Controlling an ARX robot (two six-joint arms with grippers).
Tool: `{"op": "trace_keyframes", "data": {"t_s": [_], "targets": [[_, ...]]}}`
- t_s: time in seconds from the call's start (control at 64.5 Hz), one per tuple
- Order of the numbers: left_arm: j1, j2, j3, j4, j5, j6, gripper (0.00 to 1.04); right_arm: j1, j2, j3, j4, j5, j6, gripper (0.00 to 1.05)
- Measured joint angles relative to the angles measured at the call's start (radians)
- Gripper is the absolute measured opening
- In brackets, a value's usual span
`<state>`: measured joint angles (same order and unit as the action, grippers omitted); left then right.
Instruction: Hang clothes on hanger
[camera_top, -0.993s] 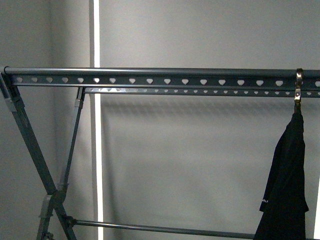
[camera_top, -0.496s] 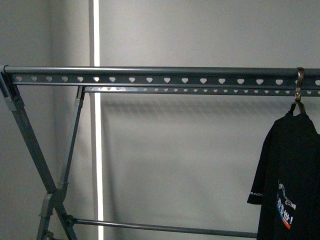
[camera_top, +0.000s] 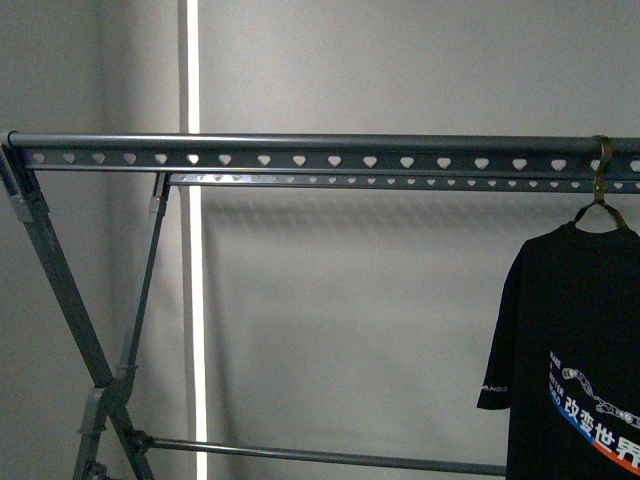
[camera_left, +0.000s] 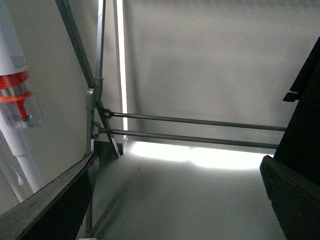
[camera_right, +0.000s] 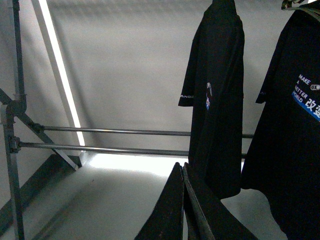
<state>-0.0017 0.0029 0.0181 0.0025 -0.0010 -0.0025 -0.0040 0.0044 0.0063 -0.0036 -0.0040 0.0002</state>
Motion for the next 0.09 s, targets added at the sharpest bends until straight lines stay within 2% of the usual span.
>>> {"op": "trace_keyframes", "data": {"t_s": [0.047,0.093], "targets": [[0.0,0.0,0.0,0.0,0.0,0.0,0.98,0.0,0.0,0.0,0.0,0.0,-0.001,0.03],[0.0,0.0,0.0,0.0,0.0,0.0,0.98,0.0,0.0,0.0,0.0,0.0,-0.001,0.09]]}}
